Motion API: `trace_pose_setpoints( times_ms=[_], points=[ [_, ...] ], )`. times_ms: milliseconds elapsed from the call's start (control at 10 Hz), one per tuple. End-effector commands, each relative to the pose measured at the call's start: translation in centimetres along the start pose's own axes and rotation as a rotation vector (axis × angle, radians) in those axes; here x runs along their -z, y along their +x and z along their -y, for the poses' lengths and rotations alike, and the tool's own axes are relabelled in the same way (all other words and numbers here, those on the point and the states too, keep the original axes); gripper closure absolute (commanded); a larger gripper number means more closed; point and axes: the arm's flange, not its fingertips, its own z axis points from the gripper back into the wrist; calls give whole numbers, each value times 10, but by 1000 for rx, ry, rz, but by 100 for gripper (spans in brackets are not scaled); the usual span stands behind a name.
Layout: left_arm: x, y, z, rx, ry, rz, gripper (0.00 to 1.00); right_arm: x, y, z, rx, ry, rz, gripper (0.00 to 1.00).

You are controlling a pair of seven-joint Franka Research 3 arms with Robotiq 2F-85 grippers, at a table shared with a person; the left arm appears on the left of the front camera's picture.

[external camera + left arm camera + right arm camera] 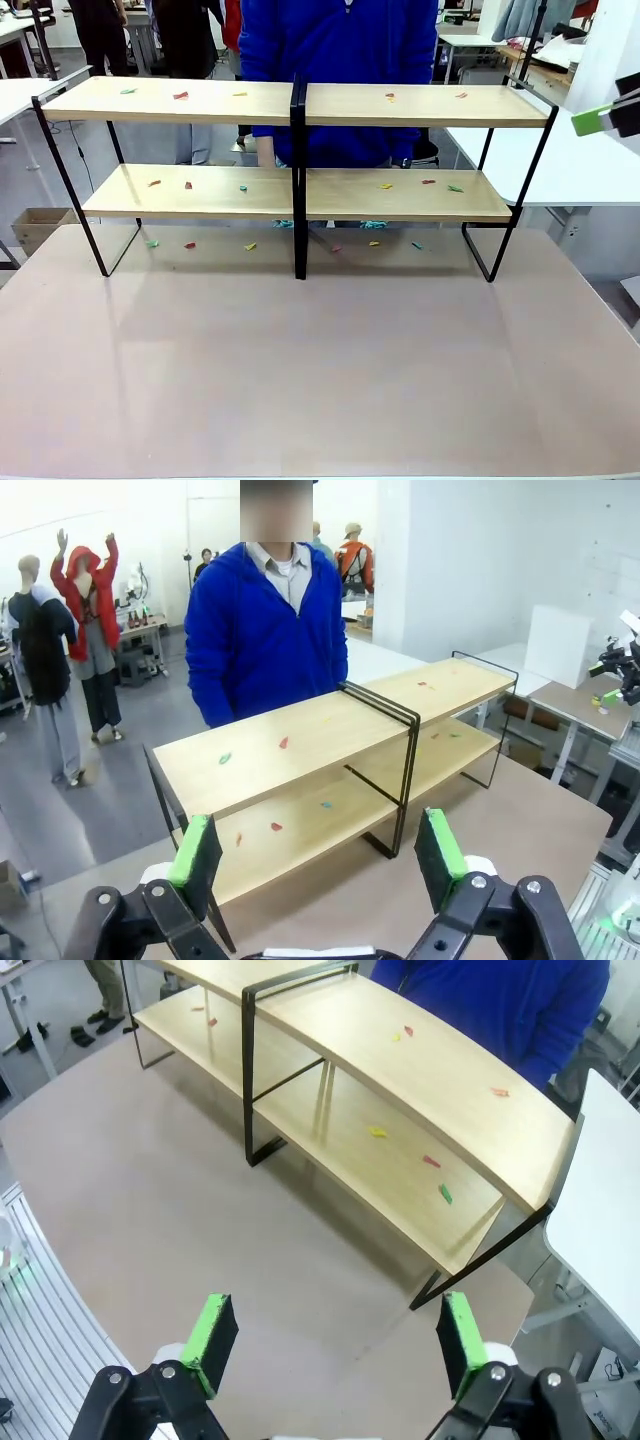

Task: Clean the shelves.
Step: Pick up the Duster when the human hands it over.

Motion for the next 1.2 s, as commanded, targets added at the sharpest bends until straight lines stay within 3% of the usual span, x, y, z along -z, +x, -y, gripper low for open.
trace_pose_setpoints(
  times_ms=[0, 500, 700, 900, 1100],
  points=[
    [18, -124, 64, 8, -1, -6, 0, 8, -6, 4, -25, 13, 42, 0],
    [38, -136, 50, -56, -54, -168, 0, 18, -9, 6, -22, 18, 48, 0],
    [42, -136, 46, -55, -53, -167, 0, 22, -8, 6, -17, 19, 43, 0],
    [45, -138, 49, -38, -55, -174, 0, 23, -3, 6, -4, 18, 112, 0],
    [44, -134, 46, -25, -56, -183, 0, 21, 2, 7, 124, -39, 190, 0]
  ],
)
